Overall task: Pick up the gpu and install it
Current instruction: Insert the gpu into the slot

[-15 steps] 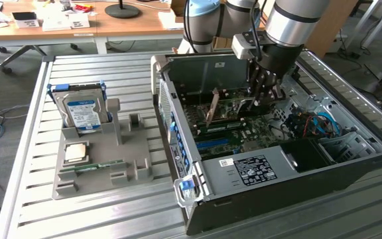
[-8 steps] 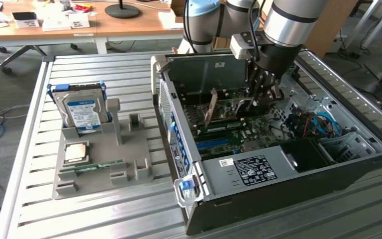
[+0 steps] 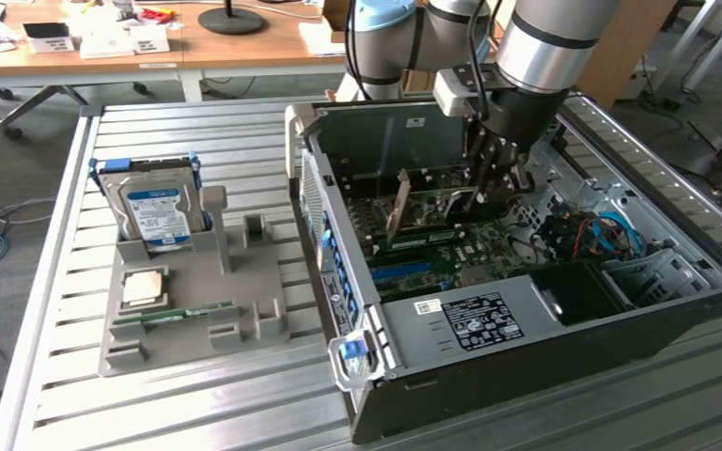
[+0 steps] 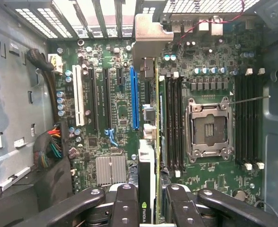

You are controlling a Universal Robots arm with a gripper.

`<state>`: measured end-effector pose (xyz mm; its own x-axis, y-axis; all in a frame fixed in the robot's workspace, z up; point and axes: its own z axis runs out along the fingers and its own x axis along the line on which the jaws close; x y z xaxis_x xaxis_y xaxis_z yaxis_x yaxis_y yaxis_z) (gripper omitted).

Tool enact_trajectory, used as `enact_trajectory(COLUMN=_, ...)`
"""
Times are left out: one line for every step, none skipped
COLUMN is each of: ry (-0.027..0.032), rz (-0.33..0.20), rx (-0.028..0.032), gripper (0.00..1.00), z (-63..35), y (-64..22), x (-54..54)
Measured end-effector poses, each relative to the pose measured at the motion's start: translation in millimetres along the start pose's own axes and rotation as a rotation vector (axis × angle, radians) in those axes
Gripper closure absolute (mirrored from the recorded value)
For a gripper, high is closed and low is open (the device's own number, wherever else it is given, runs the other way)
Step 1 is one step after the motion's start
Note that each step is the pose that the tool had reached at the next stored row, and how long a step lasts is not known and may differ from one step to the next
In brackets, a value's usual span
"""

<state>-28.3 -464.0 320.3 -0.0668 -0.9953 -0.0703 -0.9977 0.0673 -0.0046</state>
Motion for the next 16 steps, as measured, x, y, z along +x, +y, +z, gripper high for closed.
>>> enact_trajectory(ry=0.0002, rz=0.0, rx=-0.0001, gripper=0.73, z=0.0, y=0.0, x=0.0)
enact_trajectory(ry=0.0003, rz=0.0, rx=-0.0001, gripper=0.73, z=0.0, y=0.0, x=0.0)
enact_trajectory(ry=0.0002, rz=0.0, rx=-0.0001, gripper=0.73, z=0.0, y=0.0, x=0.0)
enact_trajectory(ry=0.0002, rz=0.0, rx=0.0, gripper=0.73, z=0.0, y=0.0, x=0.0)
enact_trajectory(ry=0.0001, rz=0.0, rx=0.0, gripper=0.73, z=0.1, y=0.0, x=0.0)
enact_trajectory(ry=0.0, rz=0.0, rx=0.0, gripper=0.73, z=0.1, y=0.0, x=0.0)
enact_trajectory(ry=0.0, rz=0.0, rx=0.0, gripper=0.73, z=0.1, y=0.0, x=0.0)
enact_trajectory(ry=-0.0001, rz=0.0, rx=0.0, gripper=0.73, z=0.3, y=0.0, x=0.0)
enact_trajectory(ry=-0.0005, rz=0.0, rx=0.0002, gripper=0.73, z=1.0, y=0.0, x=0.0)
enact_trajectory(ry=-0.0003, rz=0.0, rx=0.0001, gripper=0.73, z=1.5, y=0.0, x=0.1)
enact_trajectory(ry=0.0001, rz=0.0, rx=0.0, gripper=0.73, z=2.1, y=0.0, x=0.2)
enact_trajectory(ry=-0.0001, rz=0.0, rx=0.0, gripper=0.73, z=2.8, y=0.0, x=0.2)
enact_trajectory(ry=0.0, rz=0.0, rx=0.0, gripper=0.73, z=3.5, y=0.0, x=0.3)
enact_trajectory(ry=0.0002, rz=0.0, rx=-0.0001, gripper=0.73, z=3.7, y=0.0, x=0.3)
enact_trajectory(ry=0.0002, rz=0.0, rx=-0.0001, gripper=0.73, z=3.7, y=0.0, x=0.3)
enact_trajectory(ry=0.0003, rz=0.0, rx=-0.0001, gripper=0.73, z=3.7, y=0.0, x=0.3)
